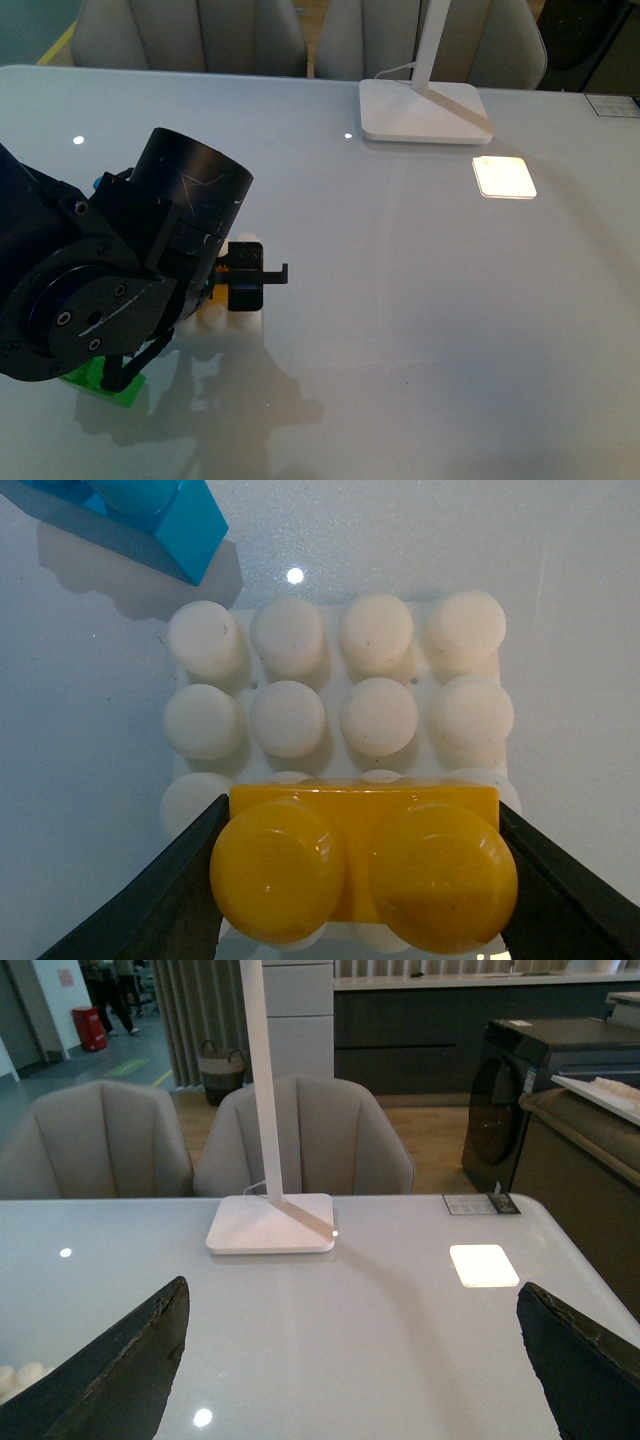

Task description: Insert yellow block into base center

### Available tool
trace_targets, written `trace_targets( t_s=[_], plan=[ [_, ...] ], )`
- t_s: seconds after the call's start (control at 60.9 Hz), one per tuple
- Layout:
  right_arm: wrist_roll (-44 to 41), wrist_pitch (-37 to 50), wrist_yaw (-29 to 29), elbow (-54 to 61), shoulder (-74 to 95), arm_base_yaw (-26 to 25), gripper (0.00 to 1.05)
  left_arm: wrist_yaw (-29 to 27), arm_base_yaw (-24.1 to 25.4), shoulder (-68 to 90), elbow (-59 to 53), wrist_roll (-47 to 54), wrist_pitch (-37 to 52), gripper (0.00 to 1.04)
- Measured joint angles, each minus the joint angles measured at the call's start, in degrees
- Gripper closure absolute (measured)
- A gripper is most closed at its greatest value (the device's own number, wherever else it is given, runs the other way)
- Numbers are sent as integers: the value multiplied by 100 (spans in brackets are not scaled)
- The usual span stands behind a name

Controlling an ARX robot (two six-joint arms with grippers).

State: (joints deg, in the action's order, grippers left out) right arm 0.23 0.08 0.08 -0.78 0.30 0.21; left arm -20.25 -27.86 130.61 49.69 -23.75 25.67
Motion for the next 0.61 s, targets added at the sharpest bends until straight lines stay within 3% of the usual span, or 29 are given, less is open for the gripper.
trace_targets(
  t_s=[0.607],
  plan=[
    [2, 0, 0, 0, 0, 0, 9, -280, -136, 197, 122, 160, 94, 42]
  ],
)
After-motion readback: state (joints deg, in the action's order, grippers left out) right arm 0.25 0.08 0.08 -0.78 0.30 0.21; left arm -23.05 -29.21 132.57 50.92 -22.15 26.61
